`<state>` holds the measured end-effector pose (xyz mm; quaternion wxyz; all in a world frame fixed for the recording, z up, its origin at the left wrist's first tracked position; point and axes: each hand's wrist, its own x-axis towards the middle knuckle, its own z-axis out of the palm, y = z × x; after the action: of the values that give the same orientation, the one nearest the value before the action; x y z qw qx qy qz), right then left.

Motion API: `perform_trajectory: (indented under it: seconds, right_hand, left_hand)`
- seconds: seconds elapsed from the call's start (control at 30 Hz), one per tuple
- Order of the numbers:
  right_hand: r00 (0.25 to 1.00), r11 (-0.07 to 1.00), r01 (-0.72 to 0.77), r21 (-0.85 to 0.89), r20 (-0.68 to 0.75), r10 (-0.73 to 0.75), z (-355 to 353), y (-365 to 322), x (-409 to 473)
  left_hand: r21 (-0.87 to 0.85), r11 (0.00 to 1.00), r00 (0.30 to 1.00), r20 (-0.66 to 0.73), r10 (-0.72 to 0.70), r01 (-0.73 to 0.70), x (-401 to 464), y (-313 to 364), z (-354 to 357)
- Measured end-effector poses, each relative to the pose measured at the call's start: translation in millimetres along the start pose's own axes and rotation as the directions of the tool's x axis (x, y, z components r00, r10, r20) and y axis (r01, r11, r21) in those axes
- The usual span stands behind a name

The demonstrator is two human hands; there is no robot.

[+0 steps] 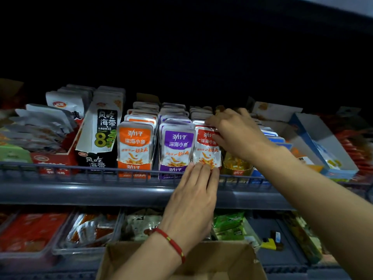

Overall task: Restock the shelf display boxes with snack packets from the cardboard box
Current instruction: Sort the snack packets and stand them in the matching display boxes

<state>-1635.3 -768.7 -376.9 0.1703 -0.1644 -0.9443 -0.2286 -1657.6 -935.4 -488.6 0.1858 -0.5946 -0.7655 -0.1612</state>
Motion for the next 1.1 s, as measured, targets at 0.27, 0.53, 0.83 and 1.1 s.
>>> perform_trajectory:
  seconds: [0.27, 0.53, 0.83, 1.1]
  right_hand:
    - [0.994, 0.996, -0.021, 0.092, 0.105, 0.011, -5, 5, -10]
    - [0.981, 0.930, -0.171, 0.325, -0.035, 0.192, -27, 50, -25]
    - [0.979, 0.967, -0.156, 0.203, 0.158, 0.125, -18, 63, -56]
    - [0.872, 0.996, -0.092, -0.010, 0.482, 0.085, -6, 46, -21]
  left_hand:
    - [0.009, 1.000, 1.000, 0.017, -0.002, 0.002, 1, -3, -2]
    - [-0.002, 1.000, 0.999, -0.020, -0.030, 0.030, -1, -2, 2]
    - [-0.040, 0.998, 0.999, -0.020, 0.050, -0.051, 6, 30, 1]
    - [-0.085, 0.996, 0.999, -0.002, -0.041, 0.041, 43, 64, 8]
